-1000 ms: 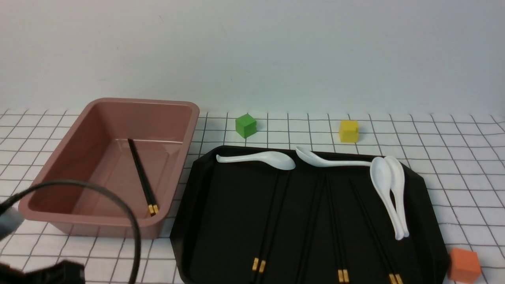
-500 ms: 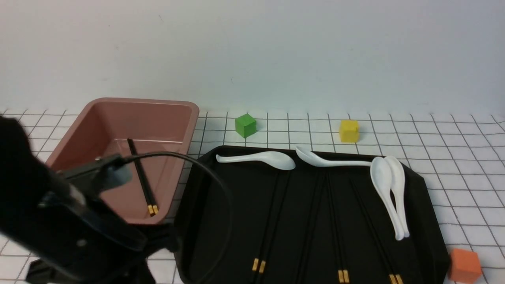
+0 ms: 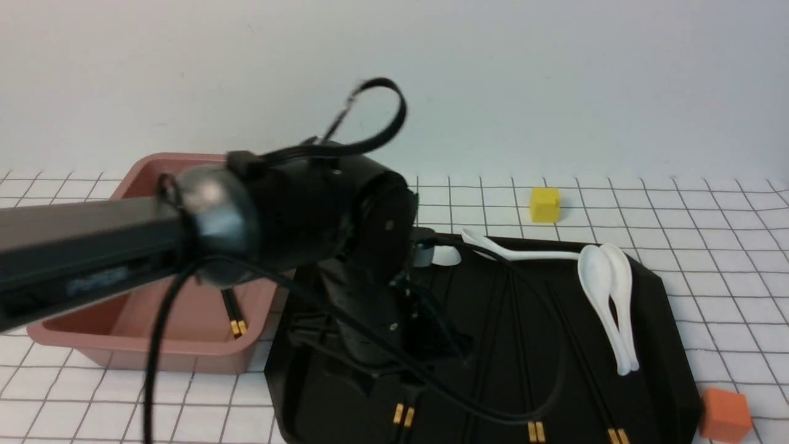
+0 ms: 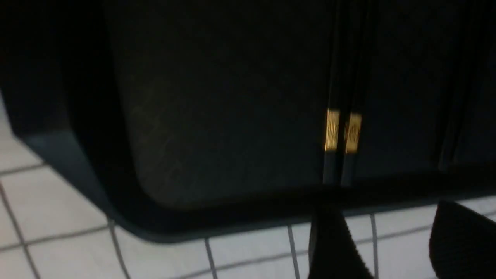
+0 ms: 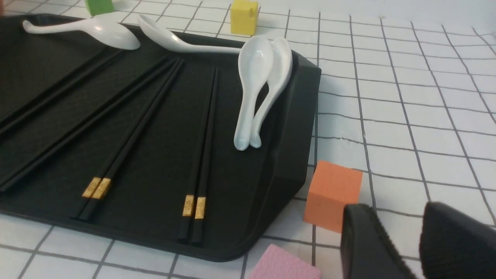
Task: On white black tablecloth take chopsticks from black tray and put them in box.
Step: 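Reach over to the black tray and grasp a pair of chopsticks with the left gripper, then place the chopsticks into the pink bin with the left gripper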
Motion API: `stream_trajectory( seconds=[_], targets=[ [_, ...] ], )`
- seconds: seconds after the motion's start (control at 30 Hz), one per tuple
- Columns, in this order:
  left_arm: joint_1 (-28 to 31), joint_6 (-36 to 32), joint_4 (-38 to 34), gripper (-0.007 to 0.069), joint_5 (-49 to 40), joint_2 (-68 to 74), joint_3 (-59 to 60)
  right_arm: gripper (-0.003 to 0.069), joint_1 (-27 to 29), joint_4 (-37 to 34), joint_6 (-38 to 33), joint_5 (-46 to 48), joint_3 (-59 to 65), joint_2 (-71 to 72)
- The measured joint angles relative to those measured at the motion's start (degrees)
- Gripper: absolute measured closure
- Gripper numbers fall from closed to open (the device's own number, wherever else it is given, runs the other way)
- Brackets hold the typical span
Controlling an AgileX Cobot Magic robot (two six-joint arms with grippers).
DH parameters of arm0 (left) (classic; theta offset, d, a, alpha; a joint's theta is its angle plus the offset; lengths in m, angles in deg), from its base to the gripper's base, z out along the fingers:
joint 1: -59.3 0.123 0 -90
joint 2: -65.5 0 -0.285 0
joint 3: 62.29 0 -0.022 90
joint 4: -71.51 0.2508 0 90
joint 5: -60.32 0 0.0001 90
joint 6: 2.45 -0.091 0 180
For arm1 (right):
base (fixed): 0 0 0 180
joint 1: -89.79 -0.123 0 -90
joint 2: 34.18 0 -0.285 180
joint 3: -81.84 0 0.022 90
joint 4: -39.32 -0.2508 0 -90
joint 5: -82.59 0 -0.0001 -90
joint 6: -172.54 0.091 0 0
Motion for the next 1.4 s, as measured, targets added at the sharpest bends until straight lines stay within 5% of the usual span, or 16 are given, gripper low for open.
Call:
stream_trajectory(
  seconds=[0.53,0.67,0.77,1.17,1.3,1.4],
  targets=[
    [0.0,-3.2,0.82,0.0271,5.1,12.6,-4.78,0.0419,0.0,0.0,0.0,0.0,0.0,0.0],
    [0.0,-3.22,1.3,0.034,4.78,12.99,-5.2,0.0419,0.0,0.0,0.0,0.0,0.0,0.0],
    [0.06,-2.3,1.46,0.0511,3.76,12.99,-5.75,0.0419,0.0,0.0,0.0,0.0,0.0,0.0],
    [0.18,-2.12,-0.24,0.0501,-7.99,-0.07,-12.8,0.0419,0.0,0.0,0.0,0.0,0.0,0.0],
    [2.99,-2.12,2.96,0.0501,-11.62,-6.68,-14.17,0.0419,0.0,0.0,0.0,0.0,0.0,0.0],
    [11.63,-2.12,6.82,0.0501,-13.93,-10.76,-14.23,0.0419,0.0,0.0,0.0,0.0,0.0,0.0]
  ],
)
